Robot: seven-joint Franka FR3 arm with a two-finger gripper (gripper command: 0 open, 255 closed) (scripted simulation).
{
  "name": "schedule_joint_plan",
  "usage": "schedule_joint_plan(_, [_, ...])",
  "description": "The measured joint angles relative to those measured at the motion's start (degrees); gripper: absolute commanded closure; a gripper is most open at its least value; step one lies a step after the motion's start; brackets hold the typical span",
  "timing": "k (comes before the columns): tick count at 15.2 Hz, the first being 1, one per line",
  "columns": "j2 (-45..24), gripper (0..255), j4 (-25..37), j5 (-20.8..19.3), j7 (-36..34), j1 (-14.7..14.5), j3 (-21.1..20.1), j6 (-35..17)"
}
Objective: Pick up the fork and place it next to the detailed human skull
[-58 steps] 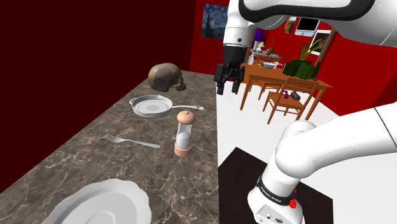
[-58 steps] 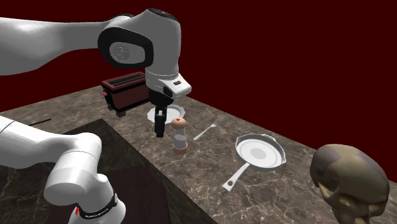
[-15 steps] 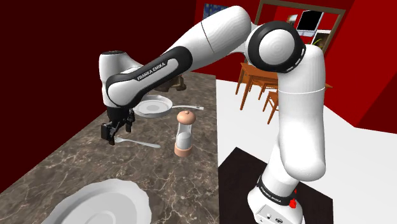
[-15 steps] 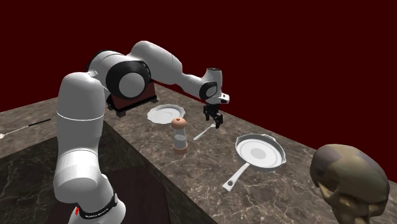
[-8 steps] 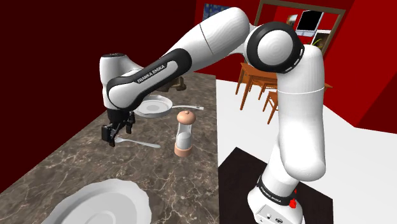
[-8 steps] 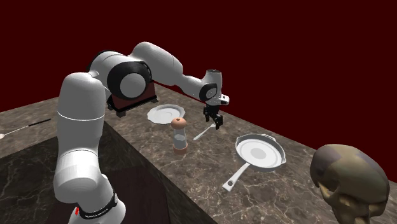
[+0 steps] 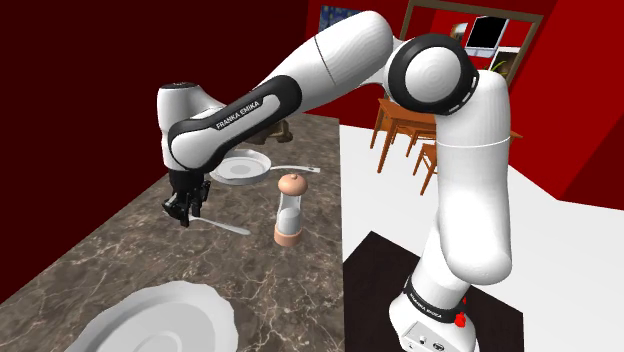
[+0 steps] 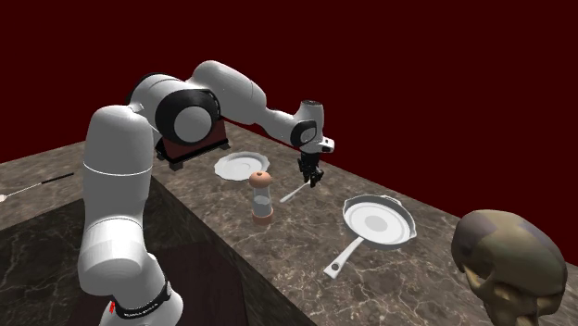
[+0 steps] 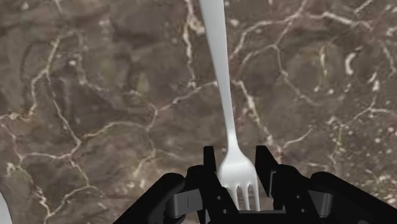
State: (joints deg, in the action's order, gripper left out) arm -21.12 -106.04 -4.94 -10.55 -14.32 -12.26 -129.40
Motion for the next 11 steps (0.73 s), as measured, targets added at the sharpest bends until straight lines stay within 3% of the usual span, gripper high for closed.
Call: schedule_joint_plan(11, [2.4, 255, 1.9, 0.8, 0.6, 0.2, -0.4, 4.4])
